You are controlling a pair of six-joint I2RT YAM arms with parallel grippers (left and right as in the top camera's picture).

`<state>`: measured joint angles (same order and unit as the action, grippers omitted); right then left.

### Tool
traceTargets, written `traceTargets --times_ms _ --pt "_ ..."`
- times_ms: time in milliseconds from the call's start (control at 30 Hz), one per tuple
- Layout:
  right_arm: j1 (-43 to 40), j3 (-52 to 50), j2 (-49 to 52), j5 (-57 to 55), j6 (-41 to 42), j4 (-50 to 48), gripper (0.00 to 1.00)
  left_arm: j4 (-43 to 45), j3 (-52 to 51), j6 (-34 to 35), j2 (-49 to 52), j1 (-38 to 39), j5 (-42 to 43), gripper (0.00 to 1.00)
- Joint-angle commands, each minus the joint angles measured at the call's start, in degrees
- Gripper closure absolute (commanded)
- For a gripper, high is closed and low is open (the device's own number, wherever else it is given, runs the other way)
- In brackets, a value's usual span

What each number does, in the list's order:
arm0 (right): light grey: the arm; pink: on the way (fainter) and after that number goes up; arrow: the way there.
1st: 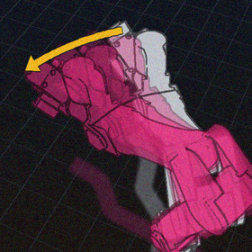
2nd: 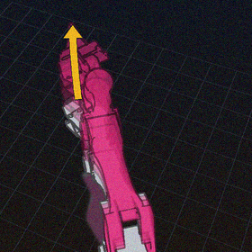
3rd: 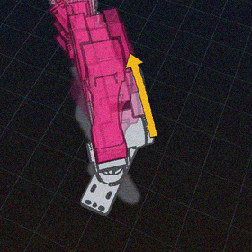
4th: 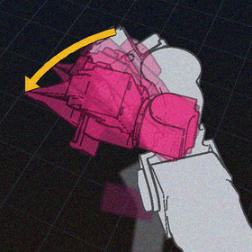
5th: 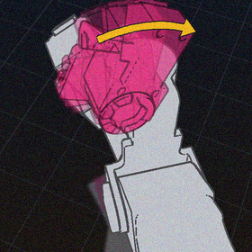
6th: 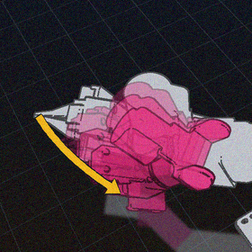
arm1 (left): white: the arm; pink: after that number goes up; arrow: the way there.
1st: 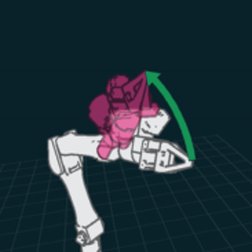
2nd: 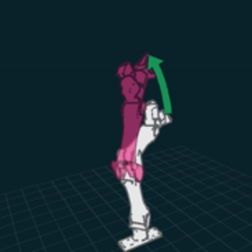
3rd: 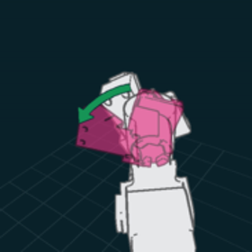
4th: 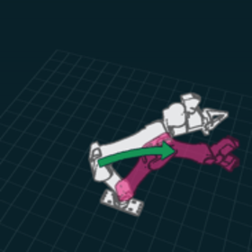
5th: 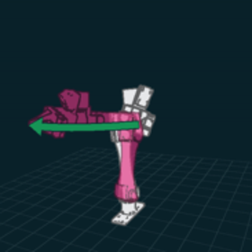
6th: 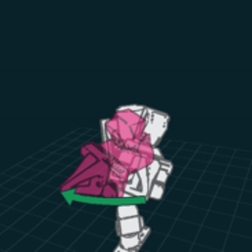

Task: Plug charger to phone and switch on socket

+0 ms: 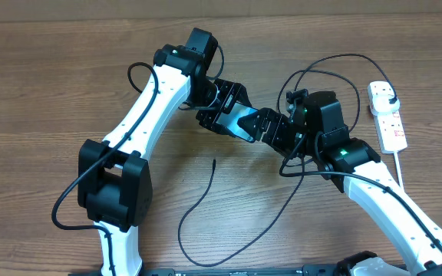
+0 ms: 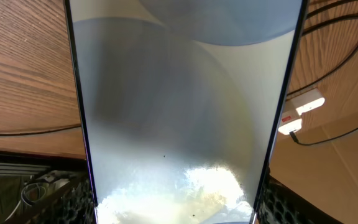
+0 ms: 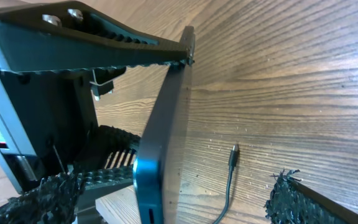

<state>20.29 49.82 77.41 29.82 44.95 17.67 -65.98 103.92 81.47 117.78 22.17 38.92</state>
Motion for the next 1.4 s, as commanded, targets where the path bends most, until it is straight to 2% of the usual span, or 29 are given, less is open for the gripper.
traceTargets --times_ms 0,100,167,300,700,1367 --pt "0.24 1.25 -0.17 0.20 -0.46 -0.48 0.00 0.00 1.62 1.75 -0.50 0.48 1.20 0.96" --pt "0.24 1.25 -0.17 0.20 -0.44 -0.24 0.00 0.00 1.62 3.06 -0.50 0.92 1.14 0.95" --pt "0.24 1.25 -0.17 0.17 -0.44 -0.24 0.12 0.04 1.62 3.48 -0.50 1.44 1.11 0.96" --pt "0.24 1.25 -0.17 0.20 -0.44 -0.24 0.24 0.07 1.62 3.89 -0.50 2.08 1.07 0.96" --pt "0.24 1.25 -0.17 -1.53 -1.33 1.84 0.43 0.46 1.62 5.40 -0.50 3.52 0.92 0.95" --pt "0.28 1.25 -0.17 -5.31 -3.19 3.02 0.51 1.97 1.62 6.45 -0.50 4.72 -2.08 0.96"
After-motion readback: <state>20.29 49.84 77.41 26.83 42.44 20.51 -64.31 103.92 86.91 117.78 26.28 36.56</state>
